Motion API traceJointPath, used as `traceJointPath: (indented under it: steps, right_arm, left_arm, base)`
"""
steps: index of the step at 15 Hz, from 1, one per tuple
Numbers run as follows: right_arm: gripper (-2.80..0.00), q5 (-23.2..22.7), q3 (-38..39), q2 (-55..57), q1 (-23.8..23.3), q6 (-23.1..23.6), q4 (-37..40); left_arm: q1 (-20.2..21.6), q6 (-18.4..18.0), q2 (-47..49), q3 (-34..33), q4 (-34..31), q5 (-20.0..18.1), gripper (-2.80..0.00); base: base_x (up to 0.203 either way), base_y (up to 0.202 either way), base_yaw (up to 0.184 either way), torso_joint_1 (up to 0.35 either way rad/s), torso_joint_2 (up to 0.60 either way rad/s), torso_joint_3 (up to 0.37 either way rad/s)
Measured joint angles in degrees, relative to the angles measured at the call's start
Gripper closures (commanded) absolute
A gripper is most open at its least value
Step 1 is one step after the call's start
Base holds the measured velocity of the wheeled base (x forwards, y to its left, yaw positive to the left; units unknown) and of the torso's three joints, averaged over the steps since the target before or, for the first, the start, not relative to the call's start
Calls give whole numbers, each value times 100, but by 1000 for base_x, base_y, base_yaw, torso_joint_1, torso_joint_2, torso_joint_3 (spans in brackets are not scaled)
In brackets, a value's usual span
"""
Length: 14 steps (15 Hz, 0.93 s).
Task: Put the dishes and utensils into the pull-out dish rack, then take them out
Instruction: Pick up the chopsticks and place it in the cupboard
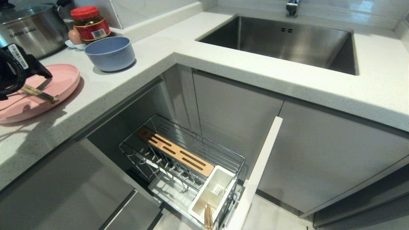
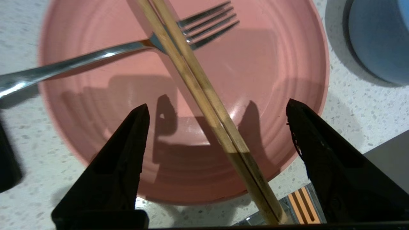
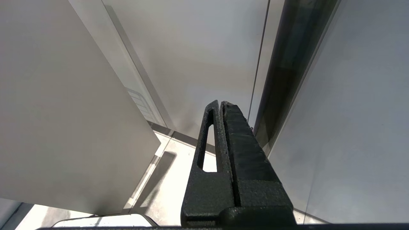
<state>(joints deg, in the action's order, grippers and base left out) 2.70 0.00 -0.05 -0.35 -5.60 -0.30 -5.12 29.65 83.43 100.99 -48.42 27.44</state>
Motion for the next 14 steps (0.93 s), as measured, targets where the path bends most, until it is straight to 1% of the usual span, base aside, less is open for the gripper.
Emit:
traceJointPath:
  steps: [9, 11, 14]
  right_arm:
    - [0, 0, 0, 2, 0, 0, -2]
    - [0, 2, 0, 2, 0, 1, -1]
    - [0, 2, 0, 0, 0, 0, -2]
  left_arm:
    - [9, 45, 344, 26, 30, -54, -280]
    - [17, 114, 425, 86, 30, -52, -280]
    - [20, 127, 510, 123, 27, -54, -280]
  base:
    - [0, 0, 0, 0, 0, 0]
    - [0, 0, 0, 0, 0, 0]
    - [0, 0, 0, 0, 0, 0]
